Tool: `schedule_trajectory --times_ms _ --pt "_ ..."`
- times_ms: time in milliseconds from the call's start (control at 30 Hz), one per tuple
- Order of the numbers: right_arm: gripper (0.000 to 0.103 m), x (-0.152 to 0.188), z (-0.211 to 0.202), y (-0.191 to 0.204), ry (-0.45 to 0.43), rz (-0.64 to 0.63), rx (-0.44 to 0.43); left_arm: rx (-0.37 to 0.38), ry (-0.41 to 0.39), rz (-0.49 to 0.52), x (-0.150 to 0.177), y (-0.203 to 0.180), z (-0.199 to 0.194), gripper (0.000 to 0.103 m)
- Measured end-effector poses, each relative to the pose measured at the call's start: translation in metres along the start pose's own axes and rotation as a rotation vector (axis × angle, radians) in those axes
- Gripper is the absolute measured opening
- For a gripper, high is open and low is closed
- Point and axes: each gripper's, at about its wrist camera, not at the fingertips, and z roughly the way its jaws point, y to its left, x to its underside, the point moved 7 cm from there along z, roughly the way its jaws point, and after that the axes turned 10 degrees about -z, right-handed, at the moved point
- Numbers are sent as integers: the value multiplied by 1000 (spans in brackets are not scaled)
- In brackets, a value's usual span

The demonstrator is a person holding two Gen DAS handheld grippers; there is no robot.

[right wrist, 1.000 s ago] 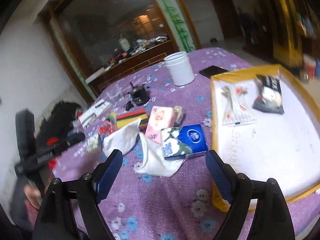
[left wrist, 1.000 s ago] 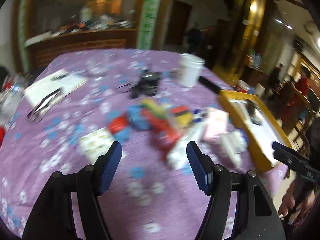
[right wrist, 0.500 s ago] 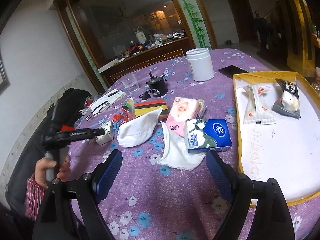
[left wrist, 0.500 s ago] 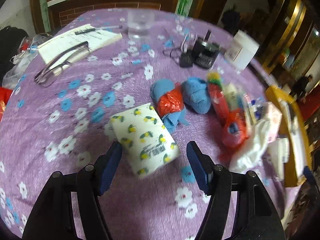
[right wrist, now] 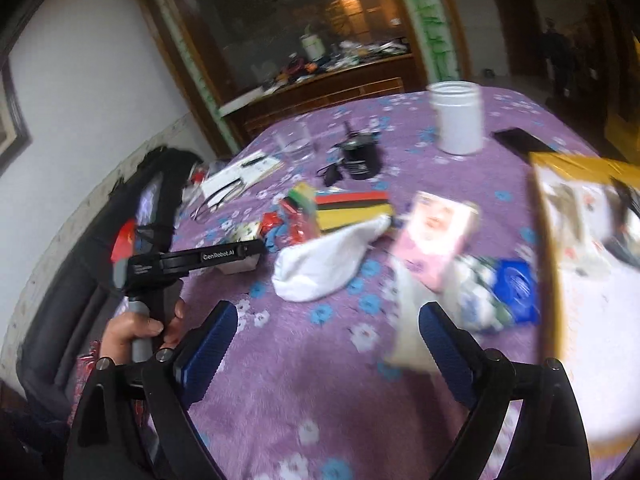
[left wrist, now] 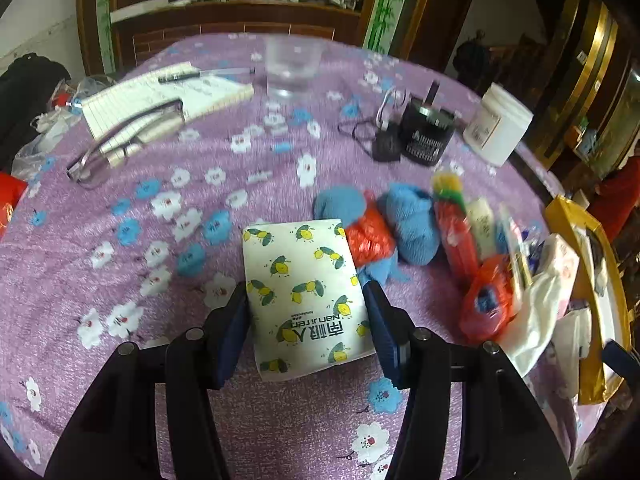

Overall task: Organize soft objects
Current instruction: 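Lift the tissue pack with the left gripper while the right grasps the white cloth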

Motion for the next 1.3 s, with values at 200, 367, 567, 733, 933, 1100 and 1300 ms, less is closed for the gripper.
schedule_trajectory --times_ms 200,367,567,733,933,1100,1300 --pt "93 -14 56 10 95 -76 -33 43 -27 4 -6 -4 -4 55" --pt "86 -18 89 3 119 -96 -4 65 -28 29 -4 -11 -6 55" --pt "17 -7 75 13 117 -81 -81 76 -46 27 -4 -11 -11 54" --pt "17 -4 32 19 10 -47 -113 104 -91 57 -4 -18 -23 54" --pt "17 5 11 11 -45 -2 -123 165 -139 75 -5 -28 -39 54" --pt "17 11 9 10 -30 6 -118 174 -138 90 1 -37 -48 54" --pt "18 15 -4 8 -59 9 -109 205 -128 121 14 -60 -61 54"
